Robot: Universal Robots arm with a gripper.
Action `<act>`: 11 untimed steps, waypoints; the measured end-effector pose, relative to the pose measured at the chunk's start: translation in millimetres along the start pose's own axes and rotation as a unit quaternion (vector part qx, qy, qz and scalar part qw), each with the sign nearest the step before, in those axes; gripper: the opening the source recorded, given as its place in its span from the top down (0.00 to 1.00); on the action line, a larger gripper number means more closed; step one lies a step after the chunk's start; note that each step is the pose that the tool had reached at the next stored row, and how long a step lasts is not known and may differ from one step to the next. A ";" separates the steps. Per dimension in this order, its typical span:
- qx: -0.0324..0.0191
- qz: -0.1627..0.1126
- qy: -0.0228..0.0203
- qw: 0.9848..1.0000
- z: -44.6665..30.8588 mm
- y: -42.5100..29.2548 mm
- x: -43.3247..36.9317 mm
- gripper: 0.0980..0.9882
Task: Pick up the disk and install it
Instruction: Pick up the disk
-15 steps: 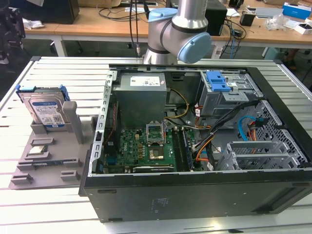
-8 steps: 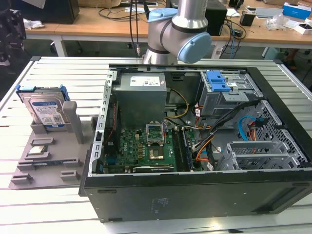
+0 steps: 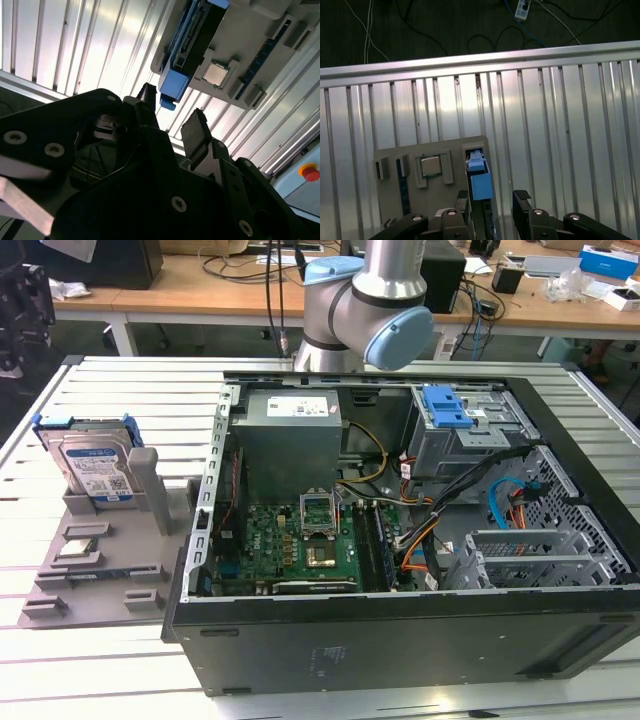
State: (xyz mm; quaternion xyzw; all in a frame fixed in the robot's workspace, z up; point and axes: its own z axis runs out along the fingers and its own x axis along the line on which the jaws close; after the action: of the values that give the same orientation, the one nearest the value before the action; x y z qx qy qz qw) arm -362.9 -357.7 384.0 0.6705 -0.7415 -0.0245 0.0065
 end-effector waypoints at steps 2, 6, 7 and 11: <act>0.000 0.000 0.000 1.000 1.1 -0.1 0.0 0.57; 0.000 -0.001 0.000 1.000 4.1 -0.2 0.1 0.57; 0.000 -0.001 0.000 1.000 4.6 -0.2 0.1 0.57; 0.000 -0.002 0.000 1.000 7.1 -0.3 0.2 0.57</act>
State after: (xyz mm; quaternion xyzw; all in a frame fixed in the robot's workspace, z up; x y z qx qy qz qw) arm -362.9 -357.7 376.9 0.6721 -0.7400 -0.0245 0.0066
